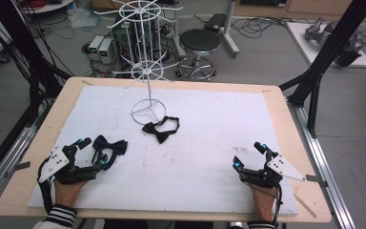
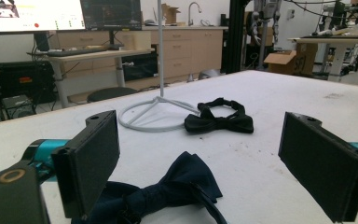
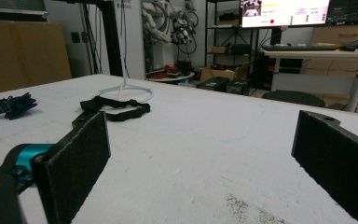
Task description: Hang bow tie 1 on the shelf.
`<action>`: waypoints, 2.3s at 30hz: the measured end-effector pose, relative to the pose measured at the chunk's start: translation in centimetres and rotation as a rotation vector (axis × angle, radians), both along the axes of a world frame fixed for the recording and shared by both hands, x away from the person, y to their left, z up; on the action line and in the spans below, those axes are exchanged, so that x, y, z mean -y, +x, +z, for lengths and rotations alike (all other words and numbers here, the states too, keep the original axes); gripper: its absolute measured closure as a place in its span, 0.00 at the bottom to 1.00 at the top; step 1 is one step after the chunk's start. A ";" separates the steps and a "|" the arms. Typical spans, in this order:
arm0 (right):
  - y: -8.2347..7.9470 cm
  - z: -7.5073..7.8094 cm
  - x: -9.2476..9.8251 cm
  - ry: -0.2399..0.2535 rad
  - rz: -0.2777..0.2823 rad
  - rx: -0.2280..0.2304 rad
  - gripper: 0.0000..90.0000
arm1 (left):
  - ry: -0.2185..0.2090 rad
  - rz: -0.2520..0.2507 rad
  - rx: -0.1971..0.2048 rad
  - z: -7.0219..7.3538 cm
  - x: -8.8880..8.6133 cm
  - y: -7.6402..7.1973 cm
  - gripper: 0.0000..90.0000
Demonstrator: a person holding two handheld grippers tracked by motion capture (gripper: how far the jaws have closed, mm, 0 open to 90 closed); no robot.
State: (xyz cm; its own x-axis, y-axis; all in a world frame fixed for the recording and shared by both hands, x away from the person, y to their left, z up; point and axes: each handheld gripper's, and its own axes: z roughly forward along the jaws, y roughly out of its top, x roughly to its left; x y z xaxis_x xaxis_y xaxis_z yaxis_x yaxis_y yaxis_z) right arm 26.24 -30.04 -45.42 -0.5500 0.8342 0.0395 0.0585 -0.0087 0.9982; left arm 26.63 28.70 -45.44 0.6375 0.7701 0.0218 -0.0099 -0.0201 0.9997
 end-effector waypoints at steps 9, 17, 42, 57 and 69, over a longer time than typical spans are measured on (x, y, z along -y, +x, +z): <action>0.0 0.0 0.0 0.001 -0.003 0.009 0.04 | 0.002 -0.001 -0.002 0.0 0.0 0.0 0.14; 0.0 0.0 0.0 0.001 -0.005 0.010 0.04 | 0.002 -0.006 -0.001 0.0 0.0 0.0 0.14; 0.0 0.0 0.0 0.005 -0.006 0.010 0.04 | 0.016 -0.101 -0.025 3.3 -2.5 1.7 0.13; -0.1 0.0 0.0 0.001 -0.004 0.010 0.04 | 0.096 -0.187 -0.029 6.9 -4.3 4.6 0.13; -0.1 0.0 0.0 -0.002 -0.004 0.012 0.04 | 0.151 -0.242 -0.050 8.8 -5.1 6.2 0.13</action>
State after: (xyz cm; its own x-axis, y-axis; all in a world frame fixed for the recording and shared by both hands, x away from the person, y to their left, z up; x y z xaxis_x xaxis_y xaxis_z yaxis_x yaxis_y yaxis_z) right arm 26.19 -30.03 -45.44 -0.5472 0.8364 0.0314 0.0464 -0.0071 0.9989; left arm 32.86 33.76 -36.64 0.8054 0.5862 0.0883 0.0170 -0.1717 0.9850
